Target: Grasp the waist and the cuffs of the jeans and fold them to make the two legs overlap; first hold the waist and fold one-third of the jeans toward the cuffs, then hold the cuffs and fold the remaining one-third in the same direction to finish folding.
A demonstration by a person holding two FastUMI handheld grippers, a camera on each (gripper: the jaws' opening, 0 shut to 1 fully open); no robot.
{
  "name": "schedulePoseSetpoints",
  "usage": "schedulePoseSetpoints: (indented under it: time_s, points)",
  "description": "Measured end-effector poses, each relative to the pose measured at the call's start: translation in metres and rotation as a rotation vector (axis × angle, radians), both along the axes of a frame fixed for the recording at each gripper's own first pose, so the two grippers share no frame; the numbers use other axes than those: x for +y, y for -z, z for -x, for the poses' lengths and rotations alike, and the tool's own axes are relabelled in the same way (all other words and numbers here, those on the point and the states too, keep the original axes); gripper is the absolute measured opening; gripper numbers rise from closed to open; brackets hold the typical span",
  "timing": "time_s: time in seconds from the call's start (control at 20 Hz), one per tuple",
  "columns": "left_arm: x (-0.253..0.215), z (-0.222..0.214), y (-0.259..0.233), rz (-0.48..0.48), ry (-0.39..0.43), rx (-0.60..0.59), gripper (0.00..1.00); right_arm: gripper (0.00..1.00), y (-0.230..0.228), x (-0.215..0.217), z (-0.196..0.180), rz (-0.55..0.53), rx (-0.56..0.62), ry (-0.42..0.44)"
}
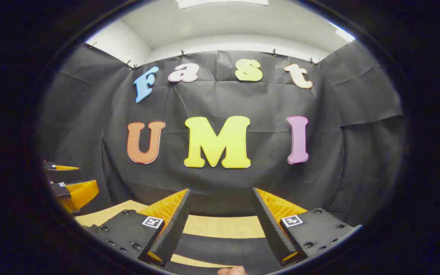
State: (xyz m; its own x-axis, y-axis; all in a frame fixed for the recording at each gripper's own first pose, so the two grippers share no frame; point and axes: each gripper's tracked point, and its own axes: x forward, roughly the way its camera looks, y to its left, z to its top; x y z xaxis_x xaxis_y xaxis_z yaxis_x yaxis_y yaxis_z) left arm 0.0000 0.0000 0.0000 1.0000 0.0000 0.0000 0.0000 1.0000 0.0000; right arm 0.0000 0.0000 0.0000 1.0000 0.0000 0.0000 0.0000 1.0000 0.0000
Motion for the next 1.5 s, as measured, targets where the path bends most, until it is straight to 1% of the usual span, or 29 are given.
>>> schedulePoseSetpoints:
  time_s: [0.15,0.2,0.25,0.3,0.35,0.4,0.45,0.5,0.55,0.6,0.65,0.9,0.95,1.0,1.15,1.3,1.35,1.4,1.5]
  points:
    - [0.002,-0.001,-0.003,-0.01,-0.005,-0.005,1.0,0.92,-0.002,-0.006,-0.003,-0.006,-0.001,0.006]
    - [0.003,-0.003,-0.006,-0.008,-0.008,-0.006,1.0,0.96,-0.002,-0.009,-0.004,-0.009,-0.001,0.009]
    - [0.005,-0.005,-0.007,-0.006,-0.011,-0.009,1.0,0.92,-0.003,-0.012,-0.004,-0.009,0.0,0.014]
    - [0.006,-0.006,-0.011,-0.002,-0.013,-0.011,1.0,0.96,-0.003,-0.015,-0.004,-0.009,-0.001,0.018]
    - [0.006,-0.007,-0.013,0.001,-0.015,-0.013,1.0,0.96,-0.004,-0.017,-0.005,-0.01,-0.001,0.023]
    - [0.008,-0.007,-0.014,0.002,-0.02,-0.017,1.0,0.92,-0.004,-0.019,-0.004,-0.011,-0.001,0.026]
    - [0.01,-0.007,-0.014,0.002,-0.024,-0.019,1.0,0.92,-0.005,-0.021,-0.004,-0.012,-0.001,0.031]
    - [0.012,-0.009,-0.016,0.004,-0.028,-0.019,1.0,0.96,-0.005,-0.023,-0.004,-0.011,-0.002,0.032]
    - [0.013,-0.01,-0.016,0.006,-0.032,-0.018,1.0,0.96,-0.007,-0.025,-0.004,-0.007,-0.004,0.035]
    - [0.013,-0.008,-0.015,0.008,-0.032,-0.016,1.0,0.92,-0.008,-0.026,-0.004,-0.005,-0.006,0.036]
    - [0.012,-0.008,-0.015,0.009,-0.033,-0.015,1.0,0.92,-0.009,-0.027,-0.004,-0.004,-0.009,0.038]
    - [0.012,-0.006,-0.015,0.0,-0.031,-0.011,1.0,0.92,-0.009,-0.026,-0.003,-0.001,-0.009,0.032]
    - [0.013,-0.004,-0.014,-0.002,-0.032,-0.01,0.94,0.92,-0.01,-0.024,-0.002,-0.001,-0.007,0.028]
    - [0.013,-0.004,-0.015,-0.005,-0.034,-0.008,1.0,0.92,-0.009,-0.024,-0.002,-0.002,-0.005,0.027]
    - [0.019,0.002,-0.015,-0.007,-0.045,-0.007,1.0,0.92,-0.009,-0.022,0.0,-0.009,-0.001,0.026]
    - [0.03,0.011,-0.001,0.029,-0.063,0.023,1.0,0.92,-0.006,-0.023,0.003,-0.002,0.005,0.027]
    - [0.037,0.016,0.008,0.044,-0.076,0.043,1.0,0.92,-0.005,-0.022,0.005,0.002,0.005,0.01]
    - [0.044,0.023,0.018,0.054,-0.089,0.066,1.0,0.92,-0.004,-0.016,0.007,0.001,0.002,-0.015]
    - [0.064,0.042,0.049,0.072,-0.12,0.136,1.0,0.92,0.0,-0.02,0.011,0.019,0.006,-0.021]
